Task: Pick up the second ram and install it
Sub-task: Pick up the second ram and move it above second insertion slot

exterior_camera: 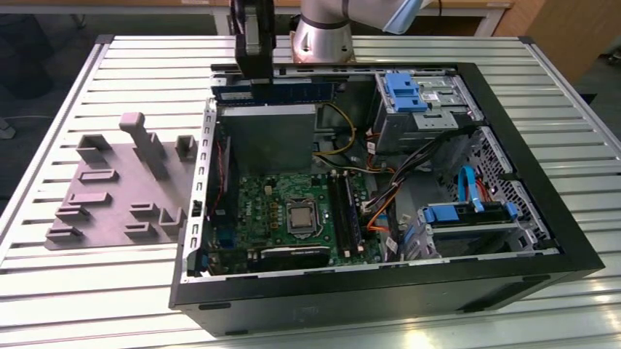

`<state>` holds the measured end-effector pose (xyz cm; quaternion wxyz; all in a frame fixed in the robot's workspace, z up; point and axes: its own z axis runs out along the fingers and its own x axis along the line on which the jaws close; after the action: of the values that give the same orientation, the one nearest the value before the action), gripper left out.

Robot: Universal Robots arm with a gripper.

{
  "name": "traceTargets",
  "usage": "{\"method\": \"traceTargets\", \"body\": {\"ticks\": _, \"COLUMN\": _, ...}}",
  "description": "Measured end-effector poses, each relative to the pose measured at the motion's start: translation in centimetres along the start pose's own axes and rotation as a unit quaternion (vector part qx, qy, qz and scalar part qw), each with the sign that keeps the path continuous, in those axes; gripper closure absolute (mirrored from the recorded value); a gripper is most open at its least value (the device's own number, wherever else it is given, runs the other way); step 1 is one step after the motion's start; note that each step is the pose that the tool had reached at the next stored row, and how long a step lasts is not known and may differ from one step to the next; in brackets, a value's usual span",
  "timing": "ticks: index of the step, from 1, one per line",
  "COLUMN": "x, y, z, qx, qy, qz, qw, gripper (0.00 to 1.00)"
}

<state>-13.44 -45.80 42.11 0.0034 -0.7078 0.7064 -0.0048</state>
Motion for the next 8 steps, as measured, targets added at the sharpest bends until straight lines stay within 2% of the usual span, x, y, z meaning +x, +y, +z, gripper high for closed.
{"method": "traceTargets", "body": {"ticks": 8, "x": 0.01, "y": -1.54, "z": 0.03, "qx": 0.0, "qy": 0.0, "qz": 0.0, "qw": 1.0, "gripper": 0.86}}
